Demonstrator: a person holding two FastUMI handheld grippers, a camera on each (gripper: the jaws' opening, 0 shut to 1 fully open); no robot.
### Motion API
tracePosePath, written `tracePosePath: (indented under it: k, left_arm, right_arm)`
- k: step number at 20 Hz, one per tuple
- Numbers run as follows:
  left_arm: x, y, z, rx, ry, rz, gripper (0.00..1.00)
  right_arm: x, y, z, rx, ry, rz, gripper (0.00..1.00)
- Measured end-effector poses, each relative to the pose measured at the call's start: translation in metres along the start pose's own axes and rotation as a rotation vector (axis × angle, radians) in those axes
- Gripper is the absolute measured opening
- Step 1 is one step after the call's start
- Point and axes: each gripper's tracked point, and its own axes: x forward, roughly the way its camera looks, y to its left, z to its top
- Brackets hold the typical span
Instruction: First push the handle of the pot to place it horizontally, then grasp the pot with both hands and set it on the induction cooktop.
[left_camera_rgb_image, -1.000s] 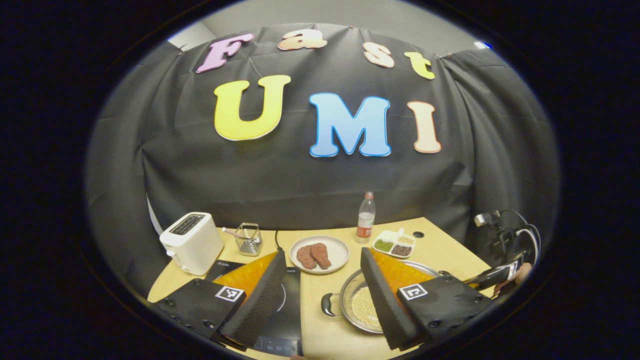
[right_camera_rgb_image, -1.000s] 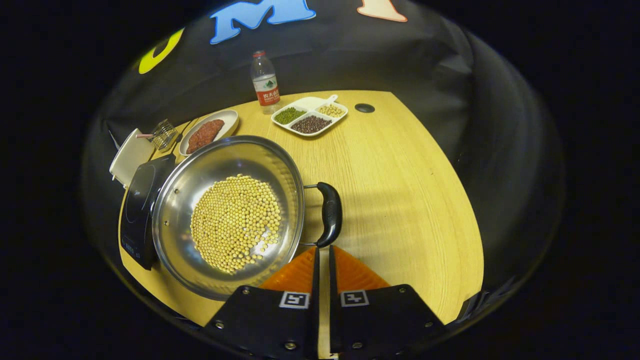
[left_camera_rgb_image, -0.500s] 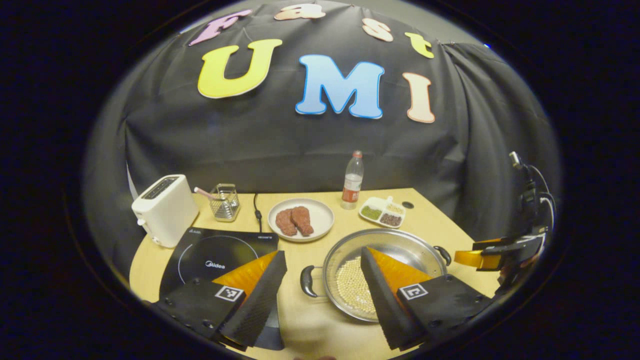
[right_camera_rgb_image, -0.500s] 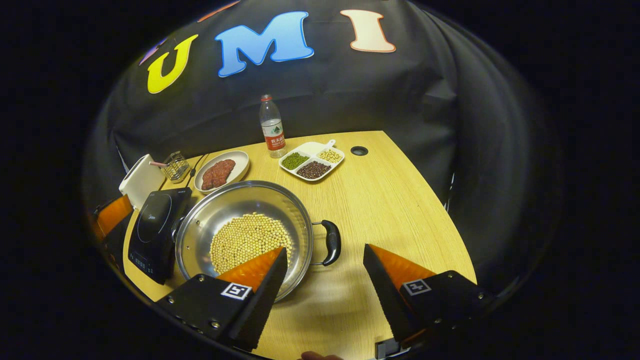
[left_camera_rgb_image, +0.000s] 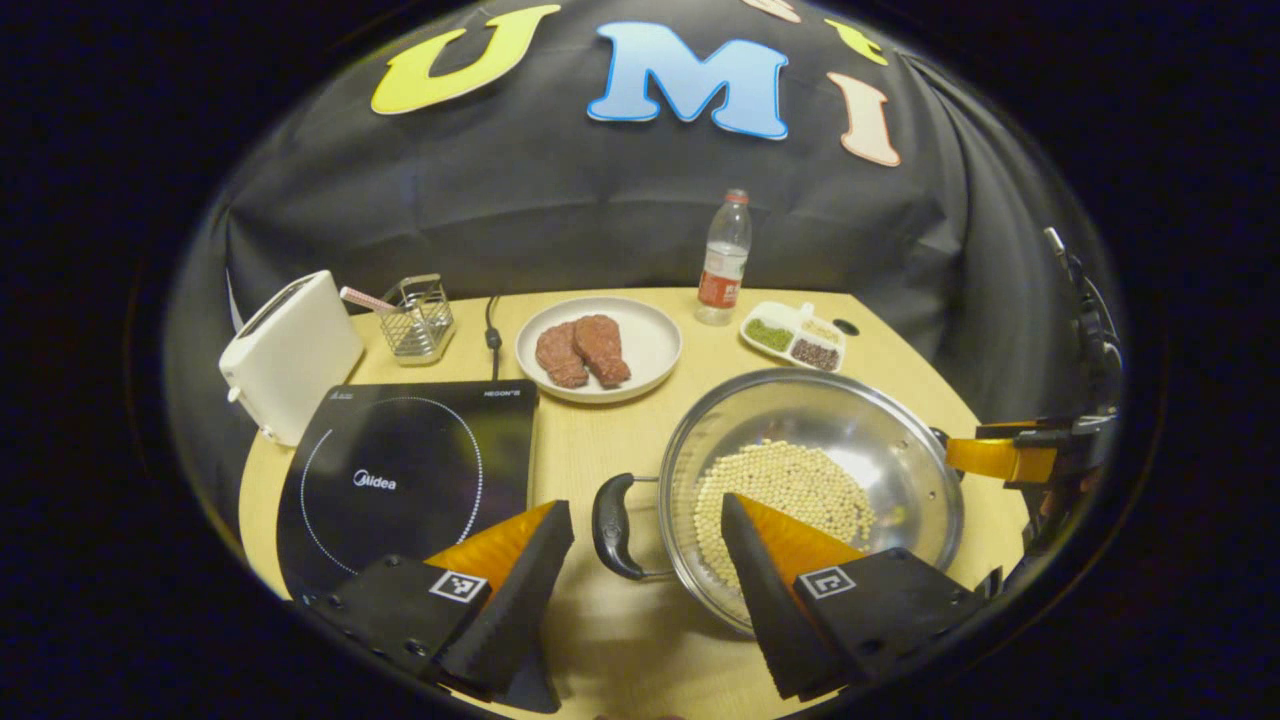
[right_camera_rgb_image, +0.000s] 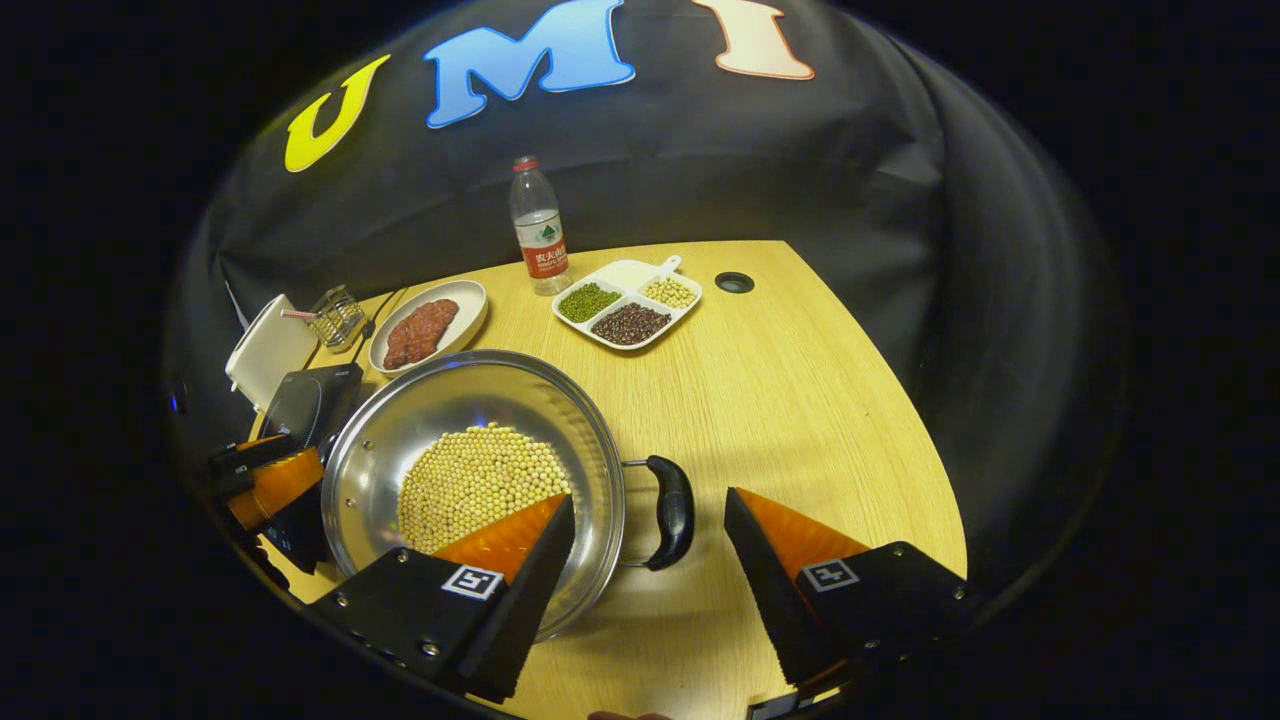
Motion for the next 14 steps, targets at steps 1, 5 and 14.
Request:
tracePosePath:
  k: [1, 5, 14]
  left_arm:
    - [0.008, 0.001, -0.004, 0.004, 0.021, 0.004, 0.97]
    - [0.026, 0.002, -0.014, 0.014, 0.079, 0.019, 0.96]
    - [0.037, 0.003, -0.019, 0.021, 0.149, 0.041, 0.65]
  right_arm:
    - [0.006, -0.001, 0.0, -0.007, 0.01, -0.003, 0.93]
    - [0.031, -0.005, -0.004, -0.034, 0.059, -0.014, 0.9]
    - [0.051, 0.002, -0.025, 0.041, 0.152, 0.04, 0.57]
